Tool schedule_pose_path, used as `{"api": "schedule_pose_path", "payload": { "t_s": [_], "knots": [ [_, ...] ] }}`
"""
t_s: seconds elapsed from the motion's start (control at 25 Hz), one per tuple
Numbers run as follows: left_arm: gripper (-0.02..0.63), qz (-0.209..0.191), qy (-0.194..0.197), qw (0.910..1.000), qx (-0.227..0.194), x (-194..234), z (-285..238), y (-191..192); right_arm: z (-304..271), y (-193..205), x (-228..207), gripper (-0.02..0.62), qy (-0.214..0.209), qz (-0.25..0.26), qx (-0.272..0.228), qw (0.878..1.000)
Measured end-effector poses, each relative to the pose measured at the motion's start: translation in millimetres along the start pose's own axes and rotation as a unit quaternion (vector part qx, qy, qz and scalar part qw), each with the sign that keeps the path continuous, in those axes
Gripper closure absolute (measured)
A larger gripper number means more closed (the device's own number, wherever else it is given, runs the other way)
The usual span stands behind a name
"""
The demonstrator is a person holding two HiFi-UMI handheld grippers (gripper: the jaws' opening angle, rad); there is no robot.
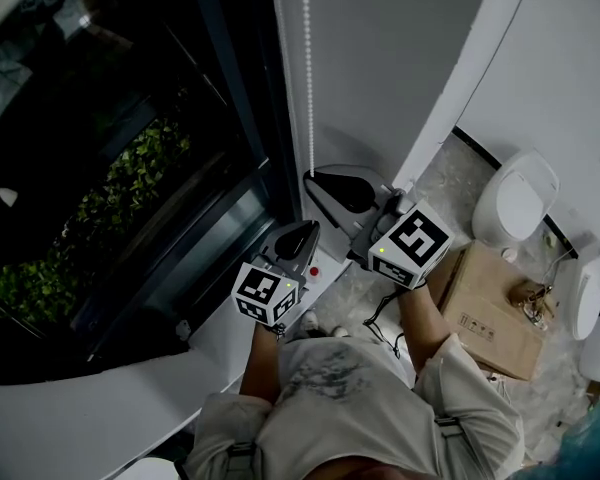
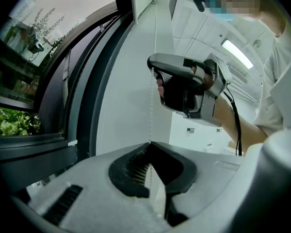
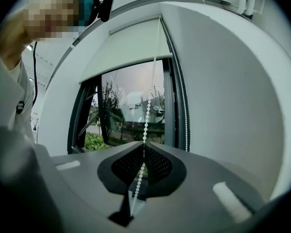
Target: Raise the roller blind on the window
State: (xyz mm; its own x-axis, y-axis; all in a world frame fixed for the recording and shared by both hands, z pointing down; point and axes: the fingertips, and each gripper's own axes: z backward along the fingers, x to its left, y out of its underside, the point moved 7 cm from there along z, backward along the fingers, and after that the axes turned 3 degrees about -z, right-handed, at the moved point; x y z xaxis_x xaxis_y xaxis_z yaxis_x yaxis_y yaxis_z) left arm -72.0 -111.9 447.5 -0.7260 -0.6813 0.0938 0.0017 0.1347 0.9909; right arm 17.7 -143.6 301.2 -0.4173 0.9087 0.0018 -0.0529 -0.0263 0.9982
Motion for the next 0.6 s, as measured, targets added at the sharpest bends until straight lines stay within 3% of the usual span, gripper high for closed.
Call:
{"api": "schedule_pose_path", "payload": {
  "t_s": [0.6],
  "knots": [
    [0.596,0.048,0.004,0.9975,0.052,1.7,-5.8,57.6,6.4,59.0,1.4,0.584,0.009,-0.010,0.042,0.999]
  ]
}}
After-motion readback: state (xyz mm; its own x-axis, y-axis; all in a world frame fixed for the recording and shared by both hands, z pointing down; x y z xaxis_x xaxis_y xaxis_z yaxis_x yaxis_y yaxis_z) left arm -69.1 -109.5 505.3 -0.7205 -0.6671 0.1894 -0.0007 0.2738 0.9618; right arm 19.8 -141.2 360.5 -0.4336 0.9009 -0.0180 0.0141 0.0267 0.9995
